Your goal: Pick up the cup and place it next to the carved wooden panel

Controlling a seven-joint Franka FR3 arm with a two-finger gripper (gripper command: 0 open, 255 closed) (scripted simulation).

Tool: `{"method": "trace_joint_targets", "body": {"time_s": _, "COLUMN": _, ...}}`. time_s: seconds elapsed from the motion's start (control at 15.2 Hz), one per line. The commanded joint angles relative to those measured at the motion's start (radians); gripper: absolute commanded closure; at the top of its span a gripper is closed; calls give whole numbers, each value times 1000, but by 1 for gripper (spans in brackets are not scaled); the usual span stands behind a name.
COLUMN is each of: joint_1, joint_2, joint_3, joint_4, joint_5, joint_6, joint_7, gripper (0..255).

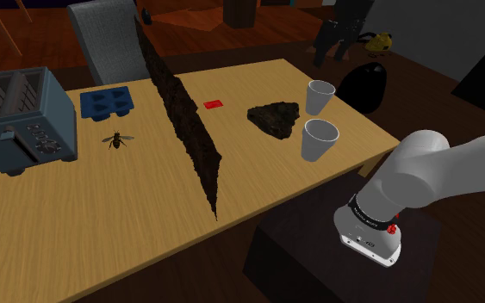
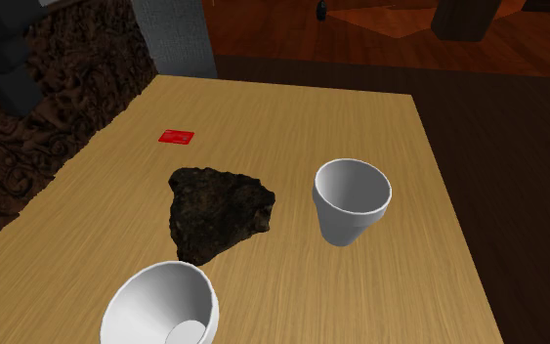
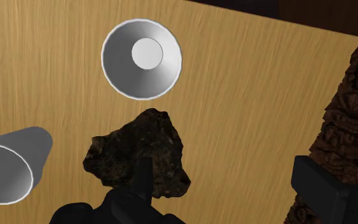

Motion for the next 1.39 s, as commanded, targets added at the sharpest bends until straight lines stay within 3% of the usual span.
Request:
{"method": "trace_joint_targets", "body": {"time_s": 0.0, "joint_1": 0, "joint_2": 0, "joint_3": 0, "joint_4": 0, "joint_5": 0, "joint_6": 0, "joint_7": 0, "gripper": 0}}
{"method": "trace_joint_targets", "body": {"time_s": 0.66, "joint_1": -53, "joint_2": 89, "joint_3": -210, "joint_4": -87, "joint_5": -112, "joint_6": 181, "joint_7": -225, "gripper": 0}}
{"method": "trace_joint_targets", "body": {"time_s": 1.32, "joint_1": -74, "joint_2": 313, "joint_3": -432, "joint_4": -50, "joint_5": -152, "joint_6": 376, "joint_7": -461, "gripper": 0}}
